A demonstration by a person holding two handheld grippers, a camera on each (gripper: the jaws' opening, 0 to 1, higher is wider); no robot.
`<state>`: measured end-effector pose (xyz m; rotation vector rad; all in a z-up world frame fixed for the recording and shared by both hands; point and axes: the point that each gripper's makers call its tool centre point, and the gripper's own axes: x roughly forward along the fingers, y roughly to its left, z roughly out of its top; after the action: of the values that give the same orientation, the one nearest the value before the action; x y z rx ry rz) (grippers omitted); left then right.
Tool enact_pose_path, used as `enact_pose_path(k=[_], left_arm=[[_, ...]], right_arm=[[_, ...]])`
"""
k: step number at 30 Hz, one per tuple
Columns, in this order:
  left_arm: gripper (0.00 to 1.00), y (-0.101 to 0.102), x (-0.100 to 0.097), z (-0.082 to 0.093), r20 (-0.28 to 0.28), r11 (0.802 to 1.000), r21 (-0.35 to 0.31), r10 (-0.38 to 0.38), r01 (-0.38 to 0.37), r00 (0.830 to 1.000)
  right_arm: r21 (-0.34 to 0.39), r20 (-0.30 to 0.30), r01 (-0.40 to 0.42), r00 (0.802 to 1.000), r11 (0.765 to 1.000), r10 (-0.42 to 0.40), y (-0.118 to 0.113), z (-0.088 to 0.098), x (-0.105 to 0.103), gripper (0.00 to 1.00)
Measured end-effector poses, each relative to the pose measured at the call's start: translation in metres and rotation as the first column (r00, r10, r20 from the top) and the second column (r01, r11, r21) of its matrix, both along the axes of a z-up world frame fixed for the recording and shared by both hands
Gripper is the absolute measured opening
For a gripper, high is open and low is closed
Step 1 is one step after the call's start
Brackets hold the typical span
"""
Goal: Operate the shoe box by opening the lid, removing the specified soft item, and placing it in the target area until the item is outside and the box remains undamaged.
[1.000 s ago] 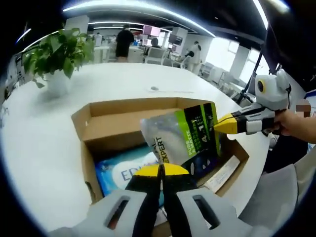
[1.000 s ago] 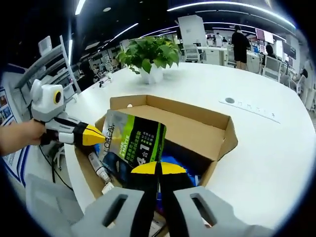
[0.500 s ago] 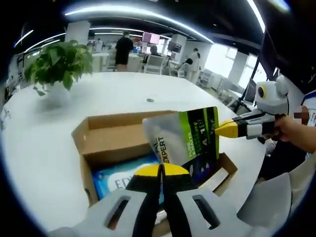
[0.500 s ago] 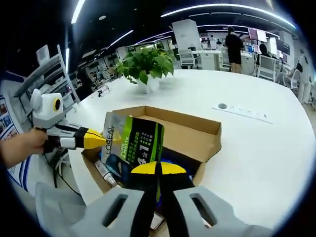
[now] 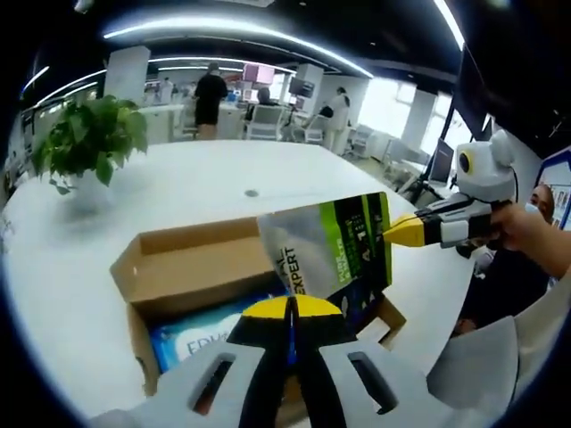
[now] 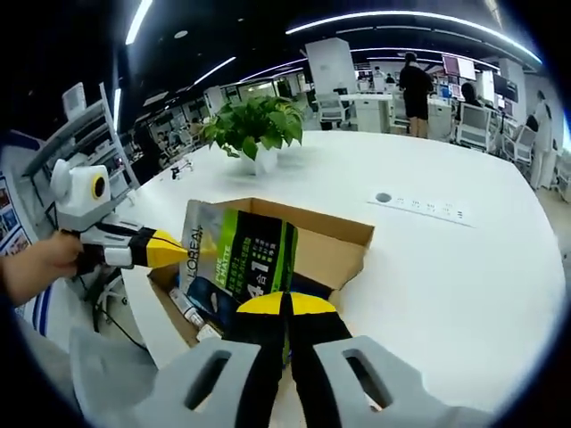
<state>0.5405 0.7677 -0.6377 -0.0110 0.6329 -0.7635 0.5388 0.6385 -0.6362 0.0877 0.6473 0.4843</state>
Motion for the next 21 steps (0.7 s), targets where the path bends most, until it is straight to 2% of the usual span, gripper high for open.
enact_pose_path(k=[12, 21], left_arm=[[0.0, -0.035, -0.008, 0.007, -0.003, 0.999, -0.019, -0.042, 0.042, 0.999], [0.0, -0.065, -0.012, 0.004, -0.013, 0.995, -0.005, -0.103, 0.103, 0.995]], right_arm=[[0.045, -0.007, 0.086, 0.996, 0.995, -0.086, -0.037, 0.009, -0.011, 0.0], [0.051, -0.019, 0.136, 0.991, 0.989, -0.135, -0.067, 0.004, -0.017, 0.0]])
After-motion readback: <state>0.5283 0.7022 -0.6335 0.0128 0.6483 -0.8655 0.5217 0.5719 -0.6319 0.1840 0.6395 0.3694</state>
